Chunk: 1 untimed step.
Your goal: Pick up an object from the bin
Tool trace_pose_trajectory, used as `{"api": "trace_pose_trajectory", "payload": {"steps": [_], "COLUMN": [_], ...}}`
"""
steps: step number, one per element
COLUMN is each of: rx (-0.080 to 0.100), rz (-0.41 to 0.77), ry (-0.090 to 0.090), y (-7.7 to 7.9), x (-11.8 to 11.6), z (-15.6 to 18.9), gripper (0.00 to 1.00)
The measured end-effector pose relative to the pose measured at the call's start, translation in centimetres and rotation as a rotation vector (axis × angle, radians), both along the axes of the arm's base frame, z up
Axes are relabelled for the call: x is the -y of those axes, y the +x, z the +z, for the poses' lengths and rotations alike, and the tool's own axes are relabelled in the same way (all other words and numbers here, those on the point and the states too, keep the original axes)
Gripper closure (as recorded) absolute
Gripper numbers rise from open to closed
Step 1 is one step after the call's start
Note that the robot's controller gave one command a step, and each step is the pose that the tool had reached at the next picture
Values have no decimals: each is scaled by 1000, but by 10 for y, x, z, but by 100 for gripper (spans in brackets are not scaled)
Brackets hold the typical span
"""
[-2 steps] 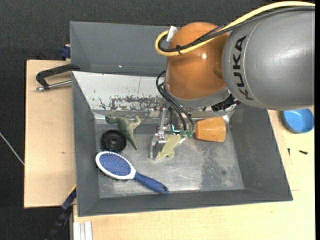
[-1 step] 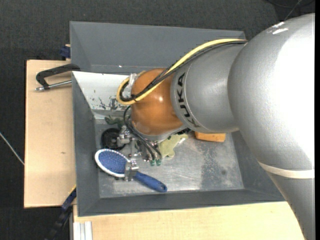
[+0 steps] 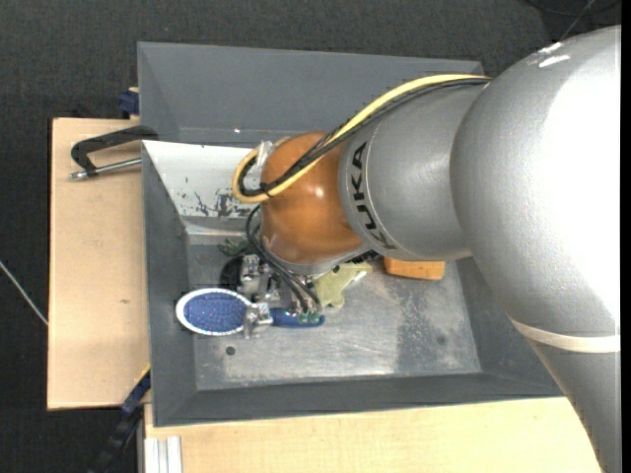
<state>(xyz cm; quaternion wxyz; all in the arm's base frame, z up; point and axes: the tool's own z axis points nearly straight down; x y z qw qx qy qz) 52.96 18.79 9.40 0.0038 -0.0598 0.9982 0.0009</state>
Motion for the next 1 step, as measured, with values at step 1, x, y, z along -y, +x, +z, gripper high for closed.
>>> {"api": "trace_pose_trajectory", "payload": {"steps": [1], "rx": [4], "rz": [54], "ry": [1], "y": [8], "x": [3], "z": [137], "gripper": [100]}}
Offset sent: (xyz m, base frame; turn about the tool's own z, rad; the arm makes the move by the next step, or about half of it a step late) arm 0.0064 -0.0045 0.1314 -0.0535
